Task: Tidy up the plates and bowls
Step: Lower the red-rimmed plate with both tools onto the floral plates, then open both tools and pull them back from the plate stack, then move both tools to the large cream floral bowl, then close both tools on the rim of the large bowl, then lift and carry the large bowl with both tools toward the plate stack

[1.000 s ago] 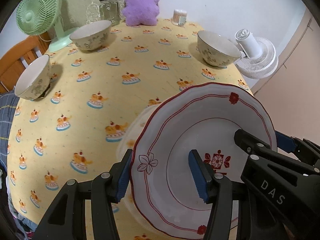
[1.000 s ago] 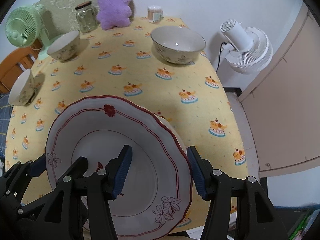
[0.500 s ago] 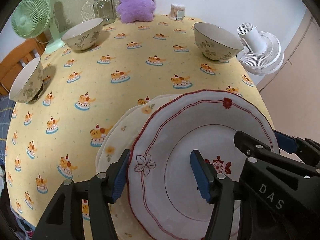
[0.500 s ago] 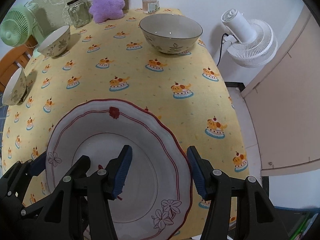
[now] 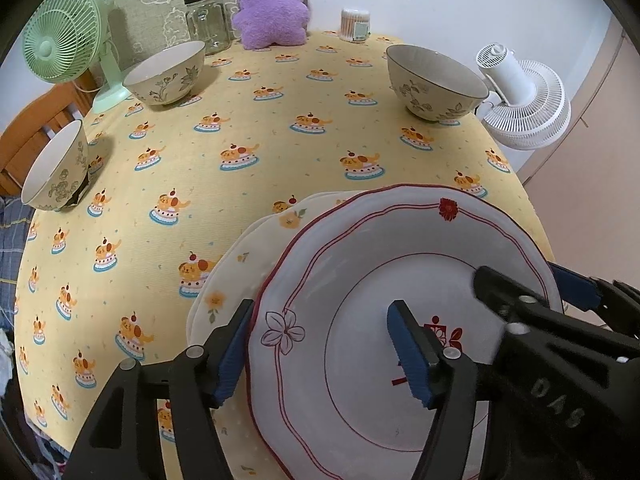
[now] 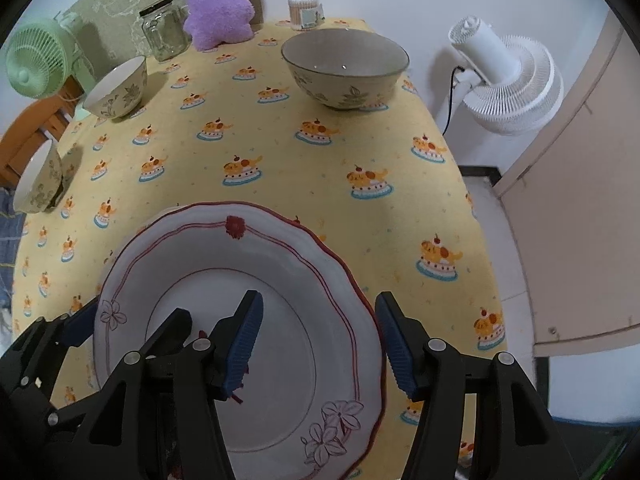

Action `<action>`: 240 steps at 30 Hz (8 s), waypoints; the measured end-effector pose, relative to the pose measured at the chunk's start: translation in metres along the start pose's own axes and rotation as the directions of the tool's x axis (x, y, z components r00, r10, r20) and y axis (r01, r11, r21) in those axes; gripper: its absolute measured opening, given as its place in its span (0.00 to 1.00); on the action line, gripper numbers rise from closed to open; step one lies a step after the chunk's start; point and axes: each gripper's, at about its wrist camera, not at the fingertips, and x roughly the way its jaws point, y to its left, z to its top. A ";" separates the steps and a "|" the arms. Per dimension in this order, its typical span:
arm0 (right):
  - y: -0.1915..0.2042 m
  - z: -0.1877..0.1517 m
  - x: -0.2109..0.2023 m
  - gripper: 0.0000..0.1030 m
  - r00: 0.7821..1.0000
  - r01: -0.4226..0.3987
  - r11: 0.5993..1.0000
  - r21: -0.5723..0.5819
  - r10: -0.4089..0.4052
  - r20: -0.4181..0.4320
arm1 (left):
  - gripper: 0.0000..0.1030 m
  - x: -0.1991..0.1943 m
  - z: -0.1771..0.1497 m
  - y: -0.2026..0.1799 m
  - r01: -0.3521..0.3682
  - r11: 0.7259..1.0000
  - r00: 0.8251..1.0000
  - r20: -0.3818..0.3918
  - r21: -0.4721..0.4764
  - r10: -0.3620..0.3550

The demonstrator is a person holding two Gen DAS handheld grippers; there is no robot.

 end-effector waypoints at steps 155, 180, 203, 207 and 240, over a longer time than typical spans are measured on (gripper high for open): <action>0.375 0.140 0.058 0.29 0.986 -0.103 0.994 -0.044 0.107 0.127 | 0.34 0.034 0.118 0.374 -0.070 0.991 0.989 0.119 -0.114 0.083; 0.353 0.113 0.032 0.19 0.991 -0.088 0.996 -0.034 0.091 0.097 | 0.20 0.009 0.093 0.335 -0.066 0.993 0.993 0.090 -0.093 0.074; 0.260 0.025 -0.027 0.19 0.992 -0.074 0.997 0.022 0.071 0.108 | 0.21 -0.033 0.018 0.240 -0.055 0.995 0.995 0.078 -0.080 0.061; 0.246 0.012 -0.026 0.19 0.993 -0.085 0.996 0.030 0.082 0.086 | 0.20 -0.032 0.006 0.227 -0.066 0.994 0.996 0.061 -0.090 0.071; 0.220 -0.014 -0.013 0.22 0.993 -0.111 0.993 -0.025 0.112 0.021 | 0.52 -0.025 -0.022 0.201 -0.084 0.990 0.996 -0.004 -0.117 0.084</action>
